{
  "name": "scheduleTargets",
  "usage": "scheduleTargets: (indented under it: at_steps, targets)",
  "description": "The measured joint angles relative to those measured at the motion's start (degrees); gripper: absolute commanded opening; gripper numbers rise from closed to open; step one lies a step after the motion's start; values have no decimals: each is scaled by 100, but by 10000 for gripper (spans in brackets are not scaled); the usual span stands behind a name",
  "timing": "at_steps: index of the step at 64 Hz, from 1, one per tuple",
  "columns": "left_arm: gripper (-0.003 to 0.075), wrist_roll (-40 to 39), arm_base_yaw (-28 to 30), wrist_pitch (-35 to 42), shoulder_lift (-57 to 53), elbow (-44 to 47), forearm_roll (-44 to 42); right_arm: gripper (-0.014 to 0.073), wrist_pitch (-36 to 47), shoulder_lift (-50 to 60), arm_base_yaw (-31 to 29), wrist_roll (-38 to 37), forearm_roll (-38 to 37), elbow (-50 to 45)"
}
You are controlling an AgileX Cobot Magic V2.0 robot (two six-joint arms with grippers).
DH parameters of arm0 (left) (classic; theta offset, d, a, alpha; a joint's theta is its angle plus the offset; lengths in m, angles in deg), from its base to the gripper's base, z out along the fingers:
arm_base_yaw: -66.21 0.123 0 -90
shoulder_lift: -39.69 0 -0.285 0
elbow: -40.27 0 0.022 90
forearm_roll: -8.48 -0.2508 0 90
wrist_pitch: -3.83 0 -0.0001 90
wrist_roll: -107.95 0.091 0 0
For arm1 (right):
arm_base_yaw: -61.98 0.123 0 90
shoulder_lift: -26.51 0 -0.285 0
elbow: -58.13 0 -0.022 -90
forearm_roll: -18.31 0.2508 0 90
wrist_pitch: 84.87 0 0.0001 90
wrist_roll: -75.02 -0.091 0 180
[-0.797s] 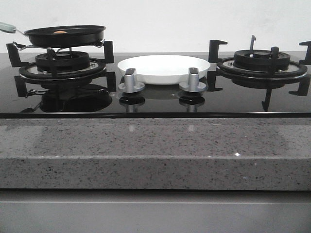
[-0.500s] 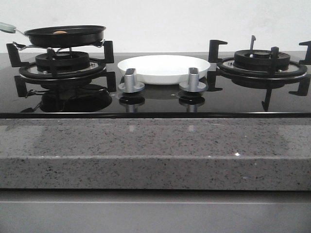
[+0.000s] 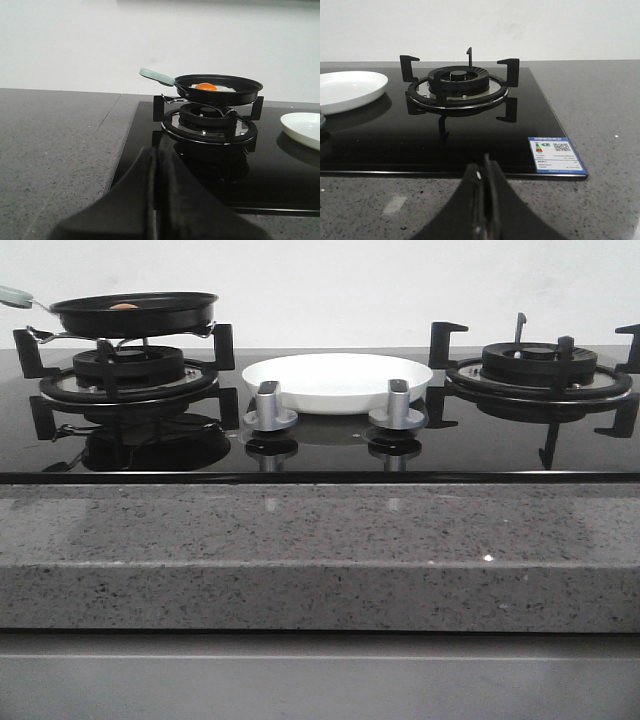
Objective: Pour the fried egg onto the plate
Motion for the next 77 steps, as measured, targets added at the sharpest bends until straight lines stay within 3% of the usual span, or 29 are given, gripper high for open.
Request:
scheduleTargets:
  at_steps: [31,50,67,77]
  targets:
    - [-20,0,0,121,0,-172,0,-69,-222,0,0,-9,0,191]
    - [-20,0,0,-1272,515,-2028,0,-69,-918,-186,0,-9,0,1853]
    - [-20,0,0,-2762,2042,-3665,0,-69,-2047,-1543,0,-9,0,3398]
    - [-20,0,0,-3110,2688,-4013,48,-69,-2562,-2255,0,-9,0,3738]
